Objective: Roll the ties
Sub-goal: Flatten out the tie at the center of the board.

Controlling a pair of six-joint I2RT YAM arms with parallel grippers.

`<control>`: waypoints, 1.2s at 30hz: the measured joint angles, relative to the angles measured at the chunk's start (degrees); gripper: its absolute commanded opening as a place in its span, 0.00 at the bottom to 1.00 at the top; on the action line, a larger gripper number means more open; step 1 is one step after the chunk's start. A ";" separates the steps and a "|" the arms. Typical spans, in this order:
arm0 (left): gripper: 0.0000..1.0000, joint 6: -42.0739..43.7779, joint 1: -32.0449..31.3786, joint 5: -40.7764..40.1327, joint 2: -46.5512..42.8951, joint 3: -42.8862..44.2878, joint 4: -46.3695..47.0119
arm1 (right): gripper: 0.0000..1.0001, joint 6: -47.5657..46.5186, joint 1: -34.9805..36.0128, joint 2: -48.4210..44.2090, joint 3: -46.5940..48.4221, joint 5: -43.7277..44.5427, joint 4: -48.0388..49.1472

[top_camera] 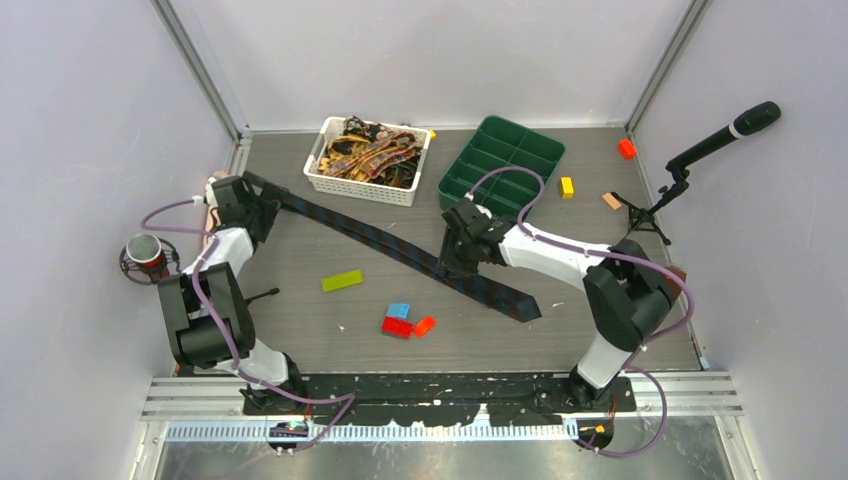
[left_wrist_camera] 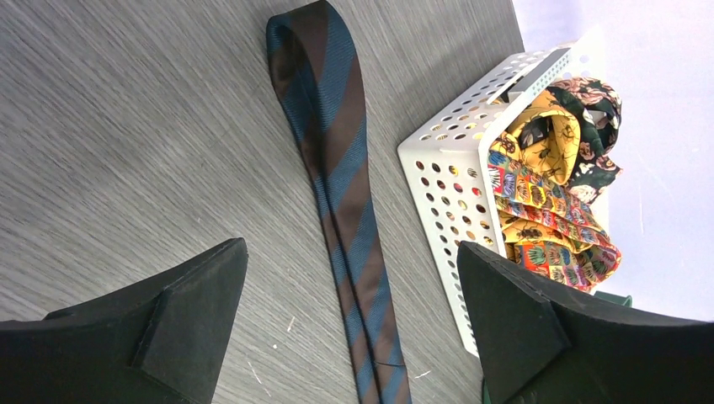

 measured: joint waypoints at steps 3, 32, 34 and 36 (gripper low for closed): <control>1.00 0.00 0.00 -0.26 -0.22 -0.09 -0.20 | 0.40 0.46 0.22 2.10 0.66 -0.20 -0.20; 1.00 0.52 0.00 1.09 -0.22 -0.11 -0.35 | 0.30 -0.09 -0.04 9.79 5.22 1.53 -1.11; 1.00 0.59 0.00 1.11 -0.22 -0.11 -0.35 | 0.18 -0.31 -0.04 10.08 5.29 1.68 -0.98; 1.00 0.70 0.00 1.11 -0.22 -0.11 -0.35 | 0.05 -0.68 -0.04 10.27 5.29 1.84 -0.96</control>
